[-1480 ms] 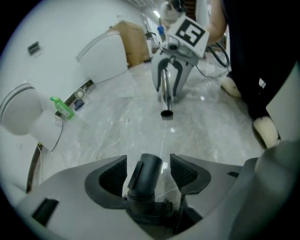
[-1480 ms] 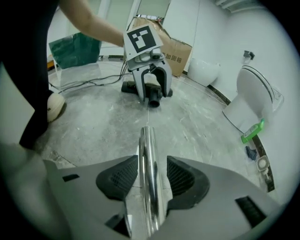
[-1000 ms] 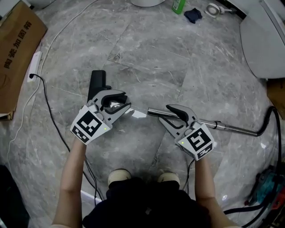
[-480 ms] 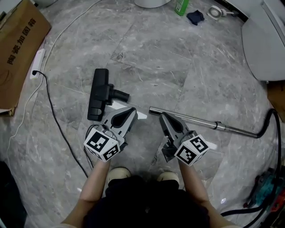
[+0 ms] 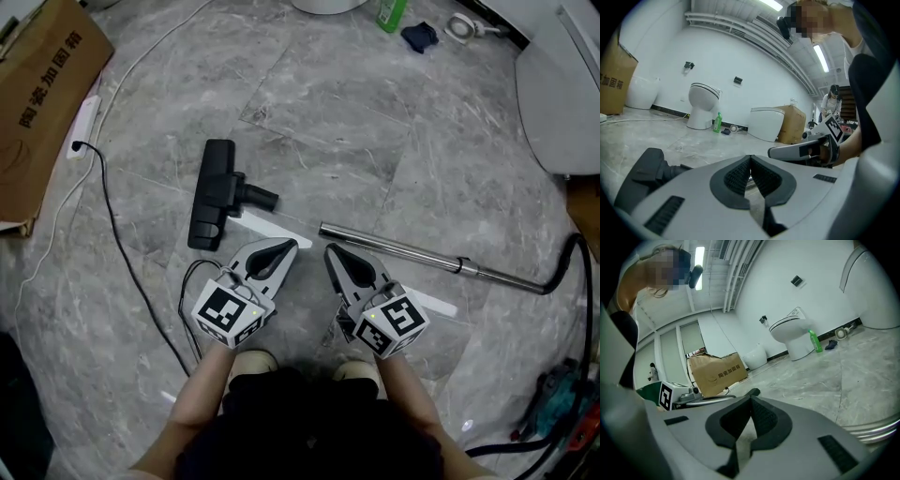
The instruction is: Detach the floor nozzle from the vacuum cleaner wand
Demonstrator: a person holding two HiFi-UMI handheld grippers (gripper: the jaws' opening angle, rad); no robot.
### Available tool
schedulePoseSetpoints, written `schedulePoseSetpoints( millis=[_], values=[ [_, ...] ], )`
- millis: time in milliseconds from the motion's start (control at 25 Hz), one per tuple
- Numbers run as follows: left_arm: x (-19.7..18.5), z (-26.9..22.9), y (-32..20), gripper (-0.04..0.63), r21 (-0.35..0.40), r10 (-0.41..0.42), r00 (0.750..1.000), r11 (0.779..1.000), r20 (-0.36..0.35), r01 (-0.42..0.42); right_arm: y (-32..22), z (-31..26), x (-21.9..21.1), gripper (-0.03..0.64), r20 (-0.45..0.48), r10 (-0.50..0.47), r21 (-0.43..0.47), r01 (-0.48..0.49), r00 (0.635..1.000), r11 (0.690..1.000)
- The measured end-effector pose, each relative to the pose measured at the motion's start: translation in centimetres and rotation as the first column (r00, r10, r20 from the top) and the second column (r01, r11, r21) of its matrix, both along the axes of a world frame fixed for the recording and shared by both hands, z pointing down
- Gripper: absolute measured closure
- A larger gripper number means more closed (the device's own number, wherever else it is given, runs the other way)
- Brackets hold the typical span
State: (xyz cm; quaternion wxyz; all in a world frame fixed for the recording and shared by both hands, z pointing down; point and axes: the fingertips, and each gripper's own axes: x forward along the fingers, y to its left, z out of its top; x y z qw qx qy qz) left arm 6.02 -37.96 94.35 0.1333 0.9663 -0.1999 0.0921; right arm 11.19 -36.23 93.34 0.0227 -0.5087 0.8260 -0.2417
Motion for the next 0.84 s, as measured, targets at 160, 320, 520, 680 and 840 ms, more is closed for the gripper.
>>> schedulePoseSetpoints(
  millis=[160,320,520,680,840],
  values=[
    [0.1,0.4,0.4,0.584,-0.003,0.005,1.0,1.0,0.001,-0.005,0.0,0.1,0.4,0.601,-0.018,0.019,0.003,-0.019,1.0,1.0],
    [0.1,0.5,0.4,0.584,0.006,0.004,1.0,1.0,0.013,-0.004,0.1,0.3,0.7,0.601,-0.023,0.033,0.0,-0.033,0.999,0.999],
    [0.2,0.5,0.4,0.583,0.014,0.001,1.0,1.0,0.019,-0.001,0.1,0.4,0.9,0.601,-0.019,0.045,-0.003,-0.045,0.999,0.999],
    [0.1,0.7,0.4,0.583,0.014,-0.004,1.0,1.0,0.027,0.003,0.1,0.4,0.9,0.601,-0.021,0.04,0.002,-0.04,0.999,0.999],
    [-0.1,1.1,0.5,0.583,0.004,-0.009,1.0,1.0,0.029,0.008,0.2,0.7,1.0,0.601,-0.014,0.048,-0.007,-0.048,0.999,0.999]
  ],
)
